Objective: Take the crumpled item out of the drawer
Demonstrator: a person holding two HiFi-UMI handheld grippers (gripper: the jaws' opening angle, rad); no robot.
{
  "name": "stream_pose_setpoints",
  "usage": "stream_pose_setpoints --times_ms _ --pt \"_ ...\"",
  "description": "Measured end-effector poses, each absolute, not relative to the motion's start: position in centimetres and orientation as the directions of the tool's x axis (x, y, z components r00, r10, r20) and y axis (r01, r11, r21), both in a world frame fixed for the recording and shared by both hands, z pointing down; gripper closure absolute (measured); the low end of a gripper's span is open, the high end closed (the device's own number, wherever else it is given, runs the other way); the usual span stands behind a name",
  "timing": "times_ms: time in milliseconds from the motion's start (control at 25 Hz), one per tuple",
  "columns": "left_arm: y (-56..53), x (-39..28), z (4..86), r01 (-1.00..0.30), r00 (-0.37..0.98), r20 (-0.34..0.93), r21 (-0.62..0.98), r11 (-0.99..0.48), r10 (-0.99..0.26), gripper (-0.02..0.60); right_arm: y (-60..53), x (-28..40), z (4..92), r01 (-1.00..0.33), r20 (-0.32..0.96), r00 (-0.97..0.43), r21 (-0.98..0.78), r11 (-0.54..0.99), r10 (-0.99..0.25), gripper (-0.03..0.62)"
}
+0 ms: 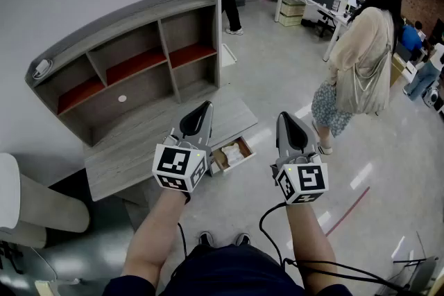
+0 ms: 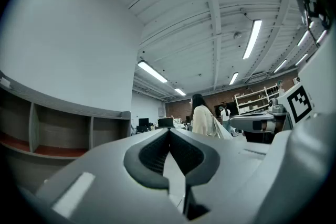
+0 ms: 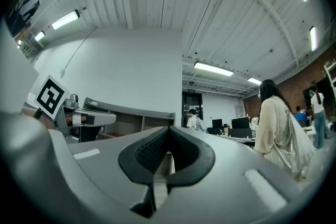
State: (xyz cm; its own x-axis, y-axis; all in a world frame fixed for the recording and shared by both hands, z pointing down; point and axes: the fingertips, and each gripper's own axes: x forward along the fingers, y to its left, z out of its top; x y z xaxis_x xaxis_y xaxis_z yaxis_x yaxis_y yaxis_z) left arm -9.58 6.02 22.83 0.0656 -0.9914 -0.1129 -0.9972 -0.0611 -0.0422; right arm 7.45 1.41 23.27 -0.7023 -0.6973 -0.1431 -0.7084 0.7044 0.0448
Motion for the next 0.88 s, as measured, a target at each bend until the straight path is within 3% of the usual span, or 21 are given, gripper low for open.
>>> stream_pose_setpoints --times_ms 880 --pt "1.9 -10.5 25.9 -0.996 0.014 -0.071 -0.092 -0.008 -0.997 0.577 -4.2 10.5 26.8 -0.658 -0.116 -0.749 0.020 0.753 -0.652 0.588"
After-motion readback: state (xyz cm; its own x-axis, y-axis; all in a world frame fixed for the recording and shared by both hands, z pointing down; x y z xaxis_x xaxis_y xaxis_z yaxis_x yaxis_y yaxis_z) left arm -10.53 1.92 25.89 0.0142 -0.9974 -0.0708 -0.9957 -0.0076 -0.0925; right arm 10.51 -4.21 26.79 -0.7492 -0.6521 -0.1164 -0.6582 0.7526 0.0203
